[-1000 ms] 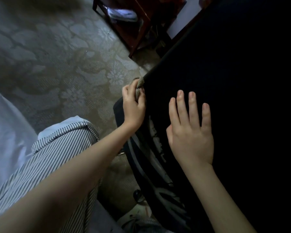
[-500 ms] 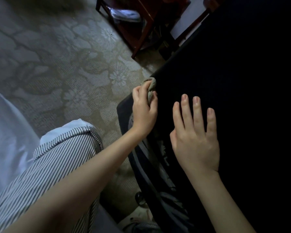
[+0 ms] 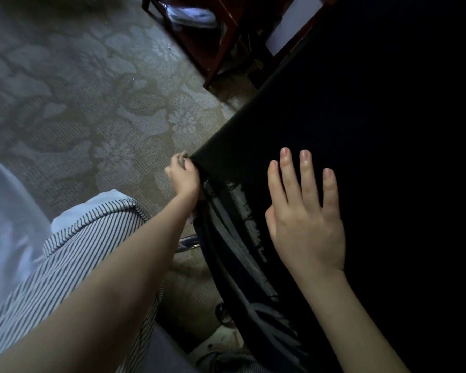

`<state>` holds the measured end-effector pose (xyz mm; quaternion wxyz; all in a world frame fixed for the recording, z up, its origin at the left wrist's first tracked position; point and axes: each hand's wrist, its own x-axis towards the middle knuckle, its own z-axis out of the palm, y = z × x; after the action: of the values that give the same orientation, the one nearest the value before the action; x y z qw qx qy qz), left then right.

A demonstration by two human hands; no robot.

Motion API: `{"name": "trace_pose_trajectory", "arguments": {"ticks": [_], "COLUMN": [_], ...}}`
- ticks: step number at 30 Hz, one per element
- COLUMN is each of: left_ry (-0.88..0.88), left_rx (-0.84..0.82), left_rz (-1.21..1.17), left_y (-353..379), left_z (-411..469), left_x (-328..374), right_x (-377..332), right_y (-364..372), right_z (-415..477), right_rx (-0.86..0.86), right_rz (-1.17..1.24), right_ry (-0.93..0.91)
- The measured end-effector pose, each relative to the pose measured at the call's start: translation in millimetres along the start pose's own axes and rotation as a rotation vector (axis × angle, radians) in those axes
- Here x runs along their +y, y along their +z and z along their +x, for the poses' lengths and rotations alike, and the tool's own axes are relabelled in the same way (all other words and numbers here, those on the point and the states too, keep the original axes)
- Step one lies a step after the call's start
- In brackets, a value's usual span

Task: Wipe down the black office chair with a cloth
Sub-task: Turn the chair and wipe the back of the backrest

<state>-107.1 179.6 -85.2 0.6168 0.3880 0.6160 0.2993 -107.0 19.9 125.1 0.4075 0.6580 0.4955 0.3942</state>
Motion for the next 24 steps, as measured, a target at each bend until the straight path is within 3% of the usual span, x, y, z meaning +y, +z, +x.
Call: {"name": "trace_pose_trajectory", "arguments": {"ticks": [8, 10, 18, 24], "left_ry": [-0.219, -0.201, 0.068, 0.473], "left_rx": [-0.067, -0.054, -0.103, -0.246], "left_rz": [-0.004, -0.011, -0.008, -0.104], "left_y": [-5, -5, -13, -19], "left_z": [29, 23, -25, -67], "left_x": [-37, -36, -23, 23], "right_x": [0, 0, 2, 2], "right_y": [0, -1, -7, -11], "right_z": [0, 0, 3, -2], "right_rx": [-0.017, -0.021, -0.028, -0.014], "right_rz": [0.007, 0.004, 0.133, 0.368], "right_ry": [0.001, -0.001, 0.001, 0.016]}}
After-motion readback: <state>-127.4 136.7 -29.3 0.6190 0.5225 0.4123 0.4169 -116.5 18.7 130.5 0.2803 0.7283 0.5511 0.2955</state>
